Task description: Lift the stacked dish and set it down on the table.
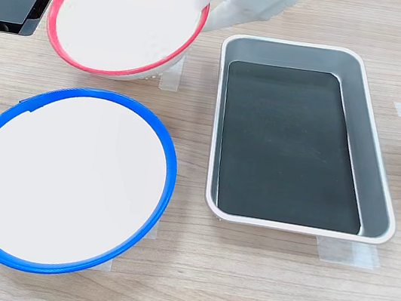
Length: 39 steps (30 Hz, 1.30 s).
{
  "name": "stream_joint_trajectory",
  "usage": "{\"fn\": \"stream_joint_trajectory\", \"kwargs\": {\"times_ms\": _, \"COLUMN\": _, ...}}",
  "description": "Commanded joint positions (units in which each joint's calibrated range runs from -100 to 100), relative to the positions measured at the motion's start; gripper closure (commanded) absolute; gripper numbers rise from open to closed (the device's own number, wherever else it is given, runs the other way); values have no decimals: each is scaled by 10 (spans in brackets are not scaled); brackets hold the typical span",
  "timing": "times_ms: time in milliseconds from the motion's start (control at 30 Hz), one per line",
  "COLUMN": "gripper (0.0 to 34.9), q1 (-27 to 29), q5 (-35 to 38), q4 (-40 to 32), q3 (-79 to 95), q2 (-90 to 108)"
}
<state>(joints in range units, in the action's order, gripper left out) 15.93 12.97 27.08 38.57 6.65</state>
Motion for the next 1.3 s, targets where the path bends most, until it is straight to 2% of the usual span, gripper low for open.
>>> {"fn": "stream_joint_trajectory", "kwargs": {"times_ms": 0, "gripper": 349, "q1": 0, "q5": 2, "q4": -11, "q3": -12, "q2": -10}}
{"fn": "stream_joint_trajectory", "kwargs": {"times_ms": 400, "gripper": 349, "q1": -1, "q5": 3, "q4": -48, "q3": -47, "q2": -69}}
{"fn": "stream_joint_trajectory", "kwargs": {"times_ms": 667, "gripper": 347, "q1": -1, "q5": 31, "q4": -81, "q3": -10, "q2": -74}}
{"fn": "stream_joint_trajectory", "kwargs": {"times_ms": 867, "gripper": 254, "q1": 1, "q5": 44, "q4": -79, "q3": 40, "q2": -21}}
{"fn": "stream_joint_trajectory", "kwargs": {"times_ms": 1000, "gripper": 254, "q1": 1, "q5": 47, "q4": -67, "q3": 65, "q2": 18}}
{"fn": "stream_joint_trajectory", "kwargs": {"times_ms": 1100, "gripper": 254, "q1": -4, "q5": 47, "q4": -32, "q3": 78, "q2": 59}}
{"fn": "stream_joint_trajectory", "kwargs": {"times_ms": 1267, "gripper": 255, "q1": -27, "q5": 40, "q4": 73, "q3": 93, "q2": 159}}
